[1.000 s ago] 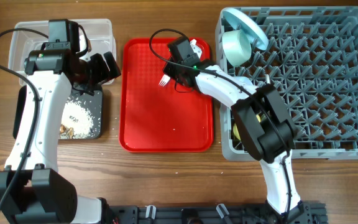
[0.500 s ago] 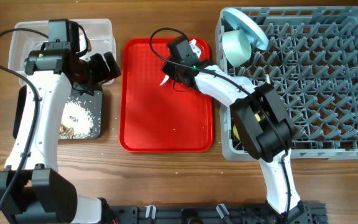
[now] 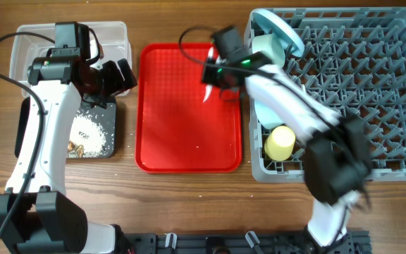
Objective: Sort waste into correct bins and load items into the dishwasher rack
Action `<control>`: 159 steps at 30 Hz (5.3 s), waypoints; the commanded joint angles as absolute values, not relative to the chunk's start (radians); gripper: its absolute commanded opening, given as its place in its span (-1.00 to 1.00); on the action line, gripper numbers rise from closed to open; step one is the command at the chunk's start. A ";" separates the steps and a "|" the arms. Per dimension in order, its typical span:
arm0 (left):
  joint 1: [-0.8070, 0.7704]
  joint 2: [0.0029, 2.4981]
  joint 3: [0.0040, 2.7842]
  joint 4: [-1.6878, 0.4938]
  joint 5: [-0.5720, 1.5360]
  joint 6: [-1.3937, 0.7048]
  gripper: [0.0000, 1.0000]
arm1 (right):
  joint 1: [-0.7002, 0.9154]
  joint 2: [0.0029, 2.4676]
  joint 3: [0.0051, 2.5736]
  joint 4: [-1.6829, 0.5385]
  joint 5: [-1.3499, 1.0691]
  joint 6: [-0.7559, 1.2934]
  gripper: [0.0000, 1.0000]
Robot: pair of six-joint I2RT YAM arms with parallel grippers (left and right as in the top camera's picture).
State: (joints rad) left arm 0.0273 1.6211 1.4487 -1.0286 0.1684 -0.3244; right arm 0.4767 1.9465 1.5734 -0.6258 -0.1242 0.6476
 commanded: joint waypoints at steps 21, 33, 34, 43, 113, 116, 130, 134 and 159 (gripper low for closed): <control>0.030 1.614 1.464 -1.026 0.163 -0.326 1.00 | 0.178 1.549 1.299 -1.000 0.380 0.134 -0.91; 0.030 1.614 1.464 -1.026 0.163 -0.326 1.00 | 0.171 1.551 1.287 -0.994 0.313 0.160 0.16; 0.030 1.614 1.464 -1.026 0.163 -0.326 1.00 | 0.171 1.539 1.303 -1.010 0.311 0.162 0.15; 0.030 1.614 1.464 -1.026 0.163 -0.326 1.00 | 0.171 1.229 1.528 -1.114 0.170 0.127 1.00; 0.030 1.614 1.464 -1.026 0.163 -0.326 1.00 | 0.038 0.017 0.005 0.006 -0.022 0.159 1.00; 0.030 1.614 1.464 -1.026 0.163 -0.326 1.00 | 0.038 0.017 0.005 0.006 -0.022 0.160 0.99; 0.009 1.472 1.450 -1.006 0.110 -0.319 1.00 | 0.038 0.017 0.005 0.006 -0.021 0.159 0.99; 0.005 1.301 1.323 -0.771 0.125 -0.288 1.00 | 0.038 0.017 0.005 0.006 -0.021 0.160 0.99; 0.066 0.211 0.120 0.112 0.163 -0.186 1.00 | 0.038 0.017 0.005 0.006 -0.022 0.159 0.99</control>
State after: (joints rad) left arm 0.0418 0.2981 0.1688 0.1059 0.1555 -0.2173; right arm 0.0422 0.0196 0.0067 0.0017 -0.0040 0.1452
